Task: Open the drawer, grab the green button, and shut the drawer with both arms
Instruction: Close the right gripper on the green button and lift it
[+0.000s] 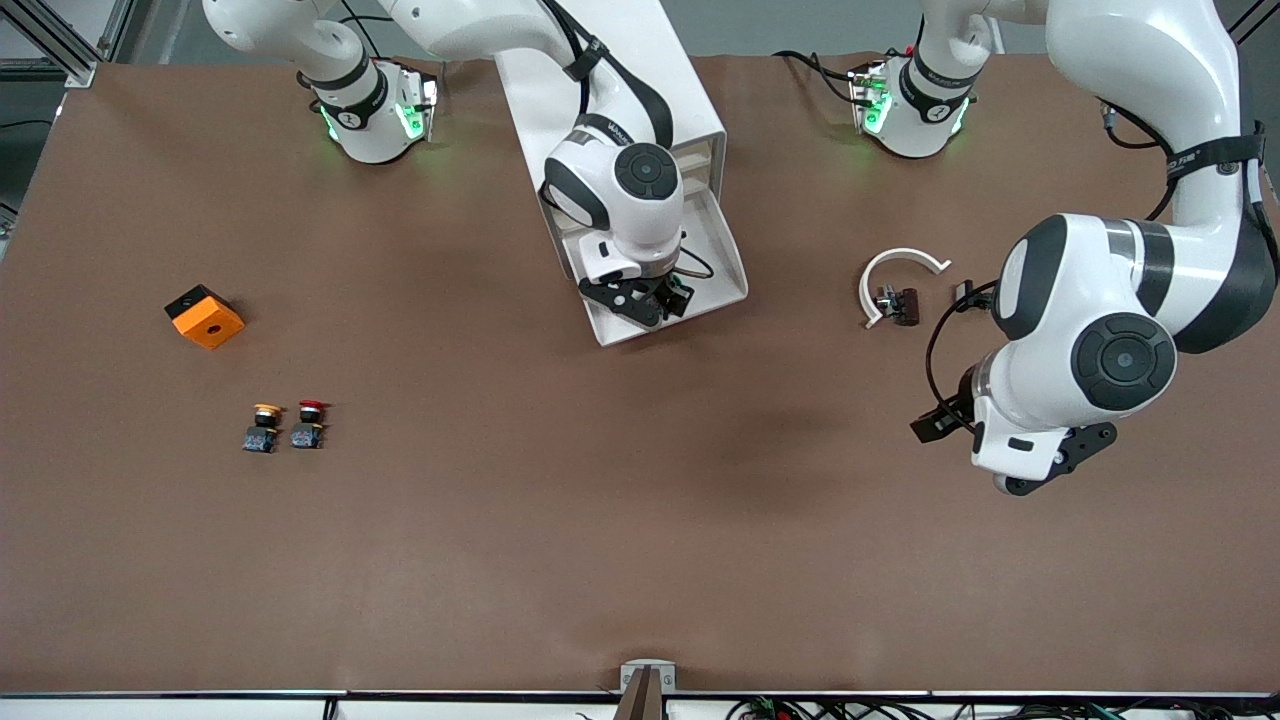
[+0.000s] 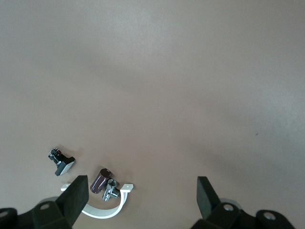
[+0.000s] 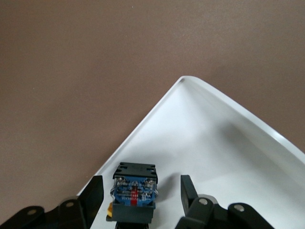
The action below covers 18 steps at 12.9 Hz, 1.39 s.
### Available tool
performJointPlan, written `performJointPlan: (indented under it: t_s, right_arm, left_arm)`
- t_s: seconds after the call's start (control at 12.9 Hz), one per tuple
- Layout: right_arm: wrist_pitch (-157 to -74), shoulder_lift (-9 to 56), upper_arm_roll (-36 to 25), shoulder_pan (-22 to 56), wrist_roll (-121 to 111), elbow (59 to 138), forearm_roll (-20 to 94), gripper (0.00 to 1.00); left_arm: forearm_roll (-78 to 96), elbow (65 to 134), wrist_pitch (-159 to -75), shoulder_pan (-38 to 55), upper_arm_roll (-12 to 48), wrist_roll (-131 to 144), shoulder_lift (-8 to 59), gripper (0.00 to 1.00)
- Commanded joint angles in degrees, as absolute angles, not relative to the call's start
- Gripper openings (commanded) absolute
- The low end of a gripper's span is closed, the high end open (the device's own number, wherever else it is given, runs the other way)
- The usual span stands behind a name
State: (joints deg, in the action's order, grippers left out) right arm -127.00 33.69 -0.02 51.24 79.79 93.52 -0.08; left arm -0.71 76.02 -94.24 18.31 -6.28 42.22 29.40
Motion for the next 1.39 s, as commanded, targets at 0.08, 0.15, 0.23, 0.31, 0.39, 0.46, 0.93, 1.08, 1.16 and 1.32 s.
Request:
performJointPlan:
  t_s: [0.08, 0.15, 0.23, 0.31, 0.39, 0.46, 0.93, 1.08, 1.16, 1.32]
  right_arm:
    - [-126.7, 34.5, -0.6, 52.2, 80.7, 92.7, -0.5, 0.69]
    - [-126.7, 34.5, -0.6, 52.2, 80.7, 92.7, -0.5, 0.64]
    - [-126.6, 34.5, -0.6, 52.1, 80.7, 92.7, -0.5, 0.62]
    - [-126.6, 34.5, -0.6, 52.1, 80.7, 92.7, -0.5, 0.58]
    - [-126.7, 34.5, -0.6, 52.1, 80.7, 92.7, -0.5, 0.51]
    - [-126.7, 34.5, -0.6, 52.1, 80.7, 92.7, -0.5, 0.39]
    - [-123.6, 33.8, -0.5, 50.0, 79.7, 89.8, 0.3, 0.00]
    - [-116.8, 33.7, -0.4, 48.0, 77.8, 84.7, 0.4, 0.00]
    - [-113.9, 33.6, -0.4, 46.7, 75.1, 82.7, 1.2, 0.00]
    - [-111.5, 31.5, -0.6, 42.8, 68.4, 81.5, 3.0, 0.00]
  left_arm:
    - [-1.0, 77.8, -95.0, 18.4, -6.2, 42.1, 27.9, 1.00]
    - [-1.0, 77.8, -95.0, 18.3, -6.2, 42.1, 27.9, 1.00]
    - [-1.0, 77.8, -95.0, 18.3, -6.2, 42.1, 27.9, 1.00]
    - [-1.0, 77.8, -94.9, 18.4, -6.2, 42.2, 27.9, 1.00]
    - [-1.0, 77.8, -94.9, 18.4, -6.2, 42.1, 27.9, 1.00]
    - [-1.0, 77.8, -94.8, 18.3, -6.2, 42.1, 27.9, 1.00]
    - [-1.0, 77.3, -94.8, 19.0, -6.2, 42.0, 27.9, 1.00]
    - [0.2, 77.6, -94.5, 18.9, -6.0, 41.1, 27.8, 1.00]
    - [1.8, 77.6, -94.5, 18.9, -5.9, 40.7, 27.9, 1.00]
    - [3.3, 77.6, -95.2, 19.6, -4.9, 41.0, 28.7, 1.00]
